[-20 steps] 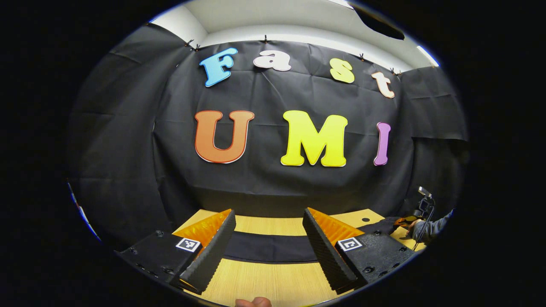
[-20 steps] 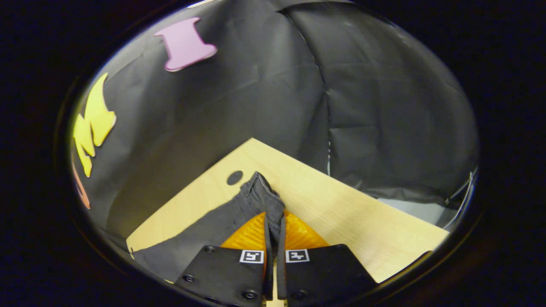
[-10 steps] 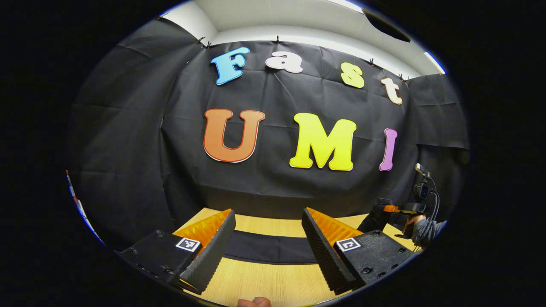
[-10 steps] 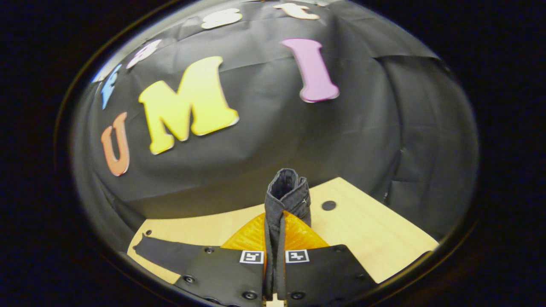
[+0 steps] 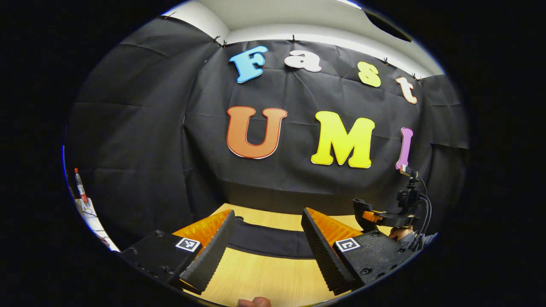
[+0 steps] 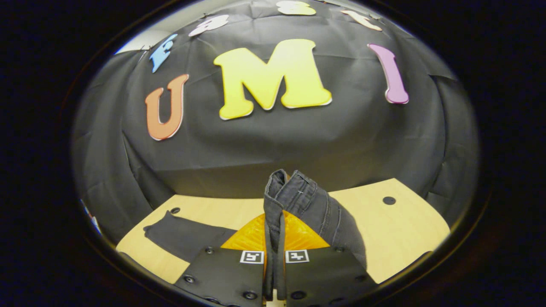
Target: Grasp the waist and the cuffs of the jeans and fold them to make the two legs overlap; first hold the waist and fold one-third of the jeans toward the cuffs, then hold the cuffs and fold the remaining one-third in the same direction to finish folding.
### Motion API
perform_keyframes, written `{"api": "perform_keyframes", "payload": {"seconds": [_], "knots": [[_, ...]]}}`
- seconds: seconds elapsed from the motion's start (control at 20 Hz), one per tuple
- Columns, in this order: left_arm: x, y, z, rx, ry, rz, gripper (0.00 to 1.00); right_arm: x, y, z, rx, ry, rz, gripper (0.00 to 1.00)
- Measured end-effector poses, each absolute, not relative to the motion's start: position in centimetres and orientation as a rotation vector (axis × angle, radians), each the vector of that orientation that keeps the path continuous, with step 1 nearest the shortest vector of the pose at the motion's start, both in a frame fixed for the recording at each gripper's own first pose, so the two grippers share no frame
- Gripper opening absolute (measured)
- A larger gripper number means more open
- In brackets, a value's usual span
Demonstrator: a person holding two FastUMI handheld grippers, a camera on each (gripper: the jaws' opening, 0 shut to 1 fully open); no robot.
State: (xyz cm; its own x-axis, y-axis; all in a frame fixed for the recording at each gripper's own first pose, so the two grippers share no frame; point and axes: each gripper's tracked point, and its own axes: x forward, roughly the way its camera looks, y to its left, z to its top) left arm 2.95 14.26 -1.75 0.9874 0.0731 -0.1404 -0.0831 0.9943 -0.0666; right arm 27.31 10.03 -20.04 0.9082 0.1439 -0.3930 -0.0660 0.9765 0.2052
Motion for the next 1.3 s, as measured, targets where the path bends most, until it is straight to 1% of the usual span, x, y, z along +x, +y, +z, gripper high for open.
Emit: {"api": "perform_keyframes", "payload": {"seconds": [0.25,0.3,0.35,0.4,0.45,0.5,0.55,0.6,0.7,0.75,0.8,0.85,0.9,0.95,1.0,1.05,1.15,1.25,1.3], "knots": [[1.7,16.0,-2.1,-0.079,0.159,0.124,0.99,26.9,19.5,-26.9,0.190,0.520,0.182,0.04],[1.5,16.4,-2.1,-0.077,0.155,0.136,0.99,26.7,21.0,-28.7,0.172,0.552,0.189,0.01],[1.4,17.0,-1.8,-0.079,0.154,0.147,0.99,26.4,22.0,-31.0,0.146,0.600,0.185,0.04],[1.2,17.3,-1.8,-0.084,0.153,0.157,0.99,26.0,22.8,-32.9,0.139,0.634,0.190,0.04],[1.2,17.5,-1.8,-0.091,0.150,0.167,0.99,25.6,22.9,-34.0,0.133,0.665,0.186,0.01],[0.9,17.8,-1.8,-0.096,0.149,0.176,0.99,25.2,23.1,-35.1,0.124,0.690,0.185,0.04],[0.8,18.3,-1.8,-0.101,0.148,0.184,0.99,24.7,23.6,-36.5,0.117,0.718,0.189,0.01],[0.7,18.5,-2.0,-0.109,0.148,0.189,0.99,24.4,23.9,-37.2,0.112,0.733,0.197,0.01],[1.0,19.0,-2.3,-0.139,0.152,0.195,0.99,24.7,23.8,-37.3,0.091,0.721,0.182,0.07],[1.2,19.0,-2.5,-0.161,0.152,0.195,0.99,24.8,23.7,-37.1,0.074,0.711,0.184,0.04],[1.6,19.1,-2.6,-0.186,0.153,0.192,0.99,24.6,23.7,-37.1,0.066,0.711,0.190,0.04],[1.9,19.2,-2.8,-0.220,0.146,0.187,0.98,24.9,24.1,-37.0,0.078,0.707,0.207,0.06],[2.4,19.2,-2.8,-0.256,0.138,0.182,0.97,24.6,24.6,-36.5,0.126,0.714,0.255,0.09],[2.9,19.4,-3.1,-0.293,0.139,0.182,0.97,23.9,26.2,-35.6,0.198,0.721,0.331,0.39],[3.2,19.5,-3.4,-0.326,0.142,0.182,0.97,23.4,27.0,-34.8,0.222,0.726,0.368,0.69],[3.6,19.9,-3.5,-0.353,0.139,0.181,0.98,23.6,26.3,-34.2,0.168,0.718,0.353,0.99],[4.6,20.3,-3.9,-0.403,0.127,0.182,0.98,24.2,25.2,-31.2,0.103,0.633,0.361,0.98],[6.0,20.7,-5.1,-0.482,0.145,0.184,0.98,24.4,24.3,-26.8,0.123,0.539,0.381,0.97],[6.5,20.6,-6.1,-0.549,0.167,0.174,0.98,24.4,23.5,-24.3,0.127,0.494,0.383,1.00]]}}
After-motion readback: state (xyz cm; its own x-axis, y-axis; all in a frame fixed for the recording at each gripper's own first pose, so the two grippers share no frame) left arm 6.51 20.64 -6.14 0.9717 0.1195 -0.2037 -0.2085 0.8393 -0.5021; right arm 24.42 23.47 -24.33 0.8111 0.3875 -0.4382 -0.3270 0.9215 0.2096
